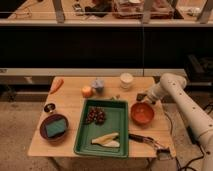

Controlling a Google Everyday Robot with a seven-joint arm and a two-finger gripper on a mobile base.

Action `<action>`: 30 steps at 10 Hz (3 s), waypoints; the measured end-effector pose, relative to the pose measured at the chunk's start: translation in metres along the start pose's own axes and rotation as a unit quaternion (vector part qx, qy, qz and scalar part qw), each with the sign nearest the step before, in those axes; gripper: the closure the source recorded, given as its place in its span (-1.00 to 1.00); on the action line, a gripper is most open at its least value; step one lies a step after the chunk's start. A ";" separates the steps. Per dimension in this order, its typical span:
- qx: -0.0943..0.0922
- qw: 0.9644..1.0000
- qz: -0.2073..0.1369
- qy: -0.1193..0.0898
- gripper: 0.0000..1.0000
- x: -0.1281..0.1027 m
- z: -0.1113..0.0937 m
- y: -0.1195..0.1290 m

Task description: Wipe table surface with eraser

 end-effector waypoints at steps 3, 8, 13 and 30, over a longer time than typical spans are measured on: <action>0.011 1.000 -0.019 0.004 1.00 -0.001 -0.008 -0.026; 0.046 0.998 -0.014 -0.028 1.00 -0.018 0.013 -0.005; 0.035 0.998 0.014 -0.040 1.00 -0.014 0.019 0.044; 0.062 0.993 -0.097 -0.014 1.00 0.068 -0.012 -0.022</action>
